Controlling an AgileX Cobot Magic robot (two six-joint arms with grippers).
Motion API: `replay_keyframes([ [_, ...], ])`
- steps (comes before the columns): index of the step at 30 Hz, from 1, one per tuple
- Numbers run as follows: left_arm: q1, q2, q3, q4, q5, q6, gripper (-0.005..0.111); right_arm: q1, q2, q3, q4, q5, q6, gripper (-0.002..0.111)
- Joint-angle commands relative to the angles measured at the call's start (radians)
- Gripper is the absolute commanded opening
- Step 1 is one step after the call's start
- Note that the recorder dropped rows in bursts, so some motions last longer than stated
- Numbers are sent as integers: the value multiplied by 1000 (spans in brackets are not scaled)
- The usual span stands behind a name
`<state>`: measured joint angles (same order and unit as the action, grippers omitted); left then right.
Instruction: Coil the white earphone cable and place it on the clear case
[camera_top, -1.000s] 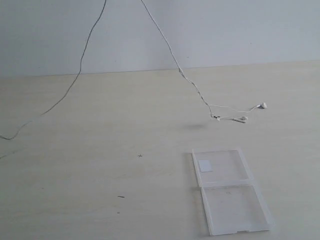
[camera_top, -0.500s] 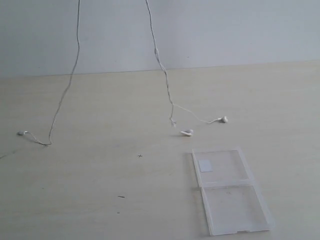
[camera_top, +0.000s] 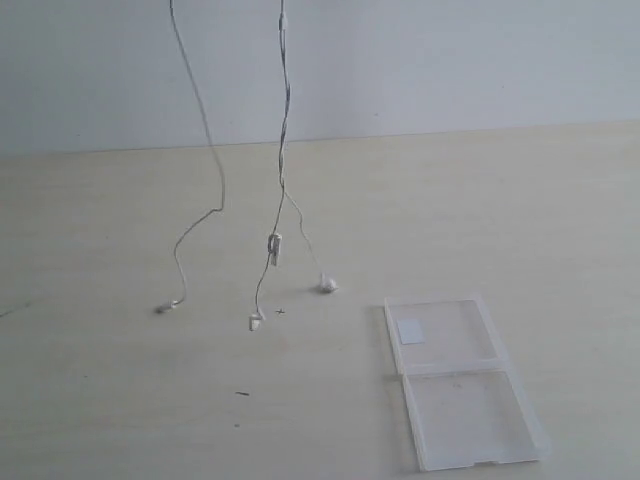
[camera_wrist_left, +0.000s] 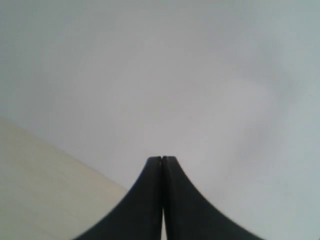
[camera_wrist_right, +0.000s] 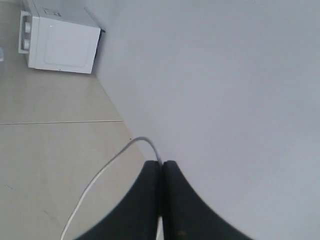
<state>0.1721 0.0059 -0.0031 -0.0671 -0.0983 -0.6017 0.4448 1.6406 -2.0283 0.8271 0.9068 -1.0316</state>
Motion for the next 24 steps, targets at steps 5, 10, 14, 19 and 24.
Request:
replay_keyframes([
  [5, -194, 10, 0, 202, -57, -41, 0, -5, -80, -2, 7, -98, 14, 0],
  [10, -382, 129, -38, 480, -230, -117, 0, -5, -81, -2, 7, -102, 49, 0],
  [14, -457, 303, -89, 516, -230, -112, 0, -5, -85, -17, 18, -89, 49, 0],
  [19, -505, 582, -203, 641, -290, -116, 0, -5, -99, -67, 6, -82, 121, 0],
  [24, -510, 864, -350, 645, -301, -137, 0, -5, -106, -113, -99, -61, 235, 0],
])
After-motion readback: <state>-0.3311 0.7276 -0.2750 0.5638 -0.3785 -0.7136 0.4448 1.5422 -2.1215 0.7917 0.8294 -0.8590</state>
